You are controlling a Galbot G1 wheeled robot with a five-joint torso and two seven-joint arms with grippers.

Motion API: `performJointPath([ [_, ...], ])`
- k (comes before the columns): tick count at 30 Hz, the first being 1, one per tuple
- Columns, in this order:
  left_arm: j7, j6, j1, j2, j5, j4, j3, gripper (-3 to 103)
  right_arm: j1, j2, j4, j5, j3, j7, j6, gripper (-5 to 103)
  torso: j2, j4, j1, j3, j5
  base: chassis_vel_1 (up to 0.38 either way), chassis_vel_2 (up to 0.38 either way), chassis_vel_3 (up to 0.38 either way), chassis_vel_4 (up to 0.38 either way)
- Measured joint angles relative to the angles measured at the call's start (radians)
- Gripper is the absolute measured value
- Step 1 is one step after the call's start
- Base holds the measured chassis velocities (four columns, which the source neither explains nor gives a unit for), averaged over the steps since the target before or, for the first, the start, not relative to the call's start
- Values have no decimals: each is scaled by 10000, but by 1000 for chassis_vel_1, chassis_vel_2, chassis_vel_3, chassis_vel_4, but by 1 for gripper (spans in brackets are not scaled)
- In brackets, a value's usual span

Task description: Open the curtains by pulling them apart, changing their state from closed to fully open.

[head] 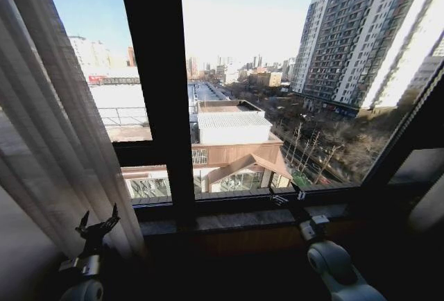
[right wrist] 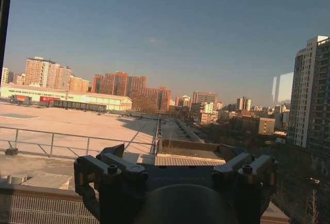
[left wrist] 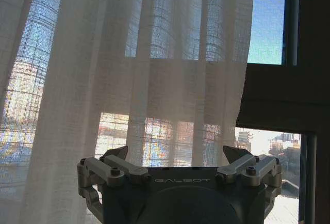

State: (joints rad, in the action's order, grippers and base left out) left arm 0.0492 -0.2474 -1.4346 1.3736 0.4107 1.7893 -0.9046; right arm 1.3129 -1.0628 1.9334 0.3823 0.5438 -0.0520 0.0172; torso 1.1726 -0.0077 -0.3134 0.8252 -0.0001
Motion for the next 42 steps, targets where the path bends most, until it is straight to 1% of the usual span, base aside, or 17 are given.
performJointPath([
  [42, 0, 0, 0, 0, 0, 0, 0, 100, 0, 0, 0, 0, 0, 0, 1, 100, 1, 0, 3, -1, 1, 0, 0, 0, 0],
])
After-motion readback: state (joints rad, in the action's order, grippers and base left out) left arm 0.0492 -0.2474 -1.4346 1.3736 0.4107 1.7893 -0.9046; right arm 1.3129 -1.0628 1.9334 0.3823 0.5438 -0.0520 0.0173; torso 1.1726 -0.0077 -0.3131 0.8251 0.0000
